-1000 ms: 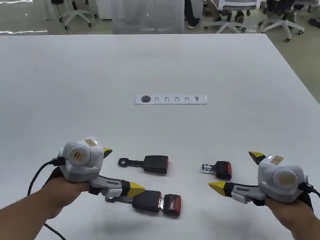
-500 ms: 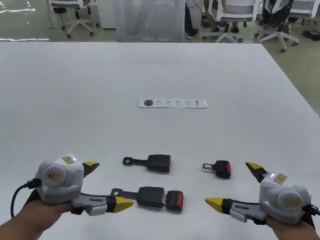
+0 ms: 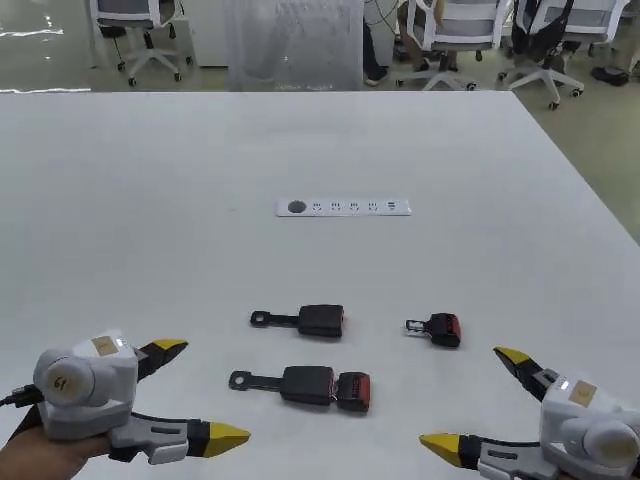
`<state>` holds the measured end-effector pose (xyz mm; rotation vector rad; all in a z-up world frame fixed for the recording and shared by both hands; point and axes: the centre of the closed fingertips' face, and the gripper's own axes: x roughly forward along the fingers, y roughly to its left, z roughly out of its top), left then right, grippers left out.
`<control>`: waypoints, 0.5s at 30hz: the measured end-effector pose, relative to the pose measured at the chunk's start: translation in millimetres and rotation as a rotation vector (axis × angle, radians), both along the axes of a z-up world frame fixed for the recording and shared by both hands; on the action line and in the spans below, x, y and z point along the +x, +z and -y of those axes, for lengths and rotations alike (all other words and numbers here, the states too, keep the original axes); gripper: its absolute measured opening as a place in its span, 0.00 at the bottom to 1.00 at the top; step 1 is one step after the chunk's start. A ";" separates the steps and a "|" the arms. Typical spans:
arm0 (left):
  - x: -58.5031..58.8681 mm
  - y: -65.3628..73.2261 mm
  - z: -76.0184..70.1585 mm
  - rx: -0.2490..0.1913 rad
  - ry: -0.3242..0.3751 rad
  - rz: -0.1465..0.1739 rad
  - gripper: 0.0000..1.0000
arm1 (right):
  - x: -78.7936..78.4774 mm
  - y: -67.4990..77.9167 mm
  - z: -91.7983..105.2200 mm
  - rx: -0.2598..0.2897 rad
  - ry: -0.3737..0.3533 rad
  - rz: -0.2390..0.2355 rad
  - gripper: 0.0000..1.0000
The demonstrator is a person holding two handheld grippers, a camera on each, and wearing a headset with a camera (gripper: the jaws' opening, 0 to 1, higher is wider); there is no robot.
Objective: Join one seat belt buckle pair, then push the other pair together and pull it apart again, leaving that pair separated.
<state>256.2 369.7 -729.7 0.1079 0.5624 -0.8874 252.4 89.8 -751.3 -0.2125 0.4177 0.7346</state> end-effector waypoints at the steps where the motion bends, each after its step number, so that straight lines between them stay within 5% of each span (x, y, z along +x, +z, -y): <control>1: -1.7 0.8 -0.7 -0.001 -0.002 0.001 1.00 | -2.6 0.1 -0.2 -0.001 0.003 -0.003 1.00; 15: -14.9 14.6 -1.4 -0.013 -0.004 0.026 1.00 | -8.2 6.4 1.0 0.012 -0.040 0.010 1.00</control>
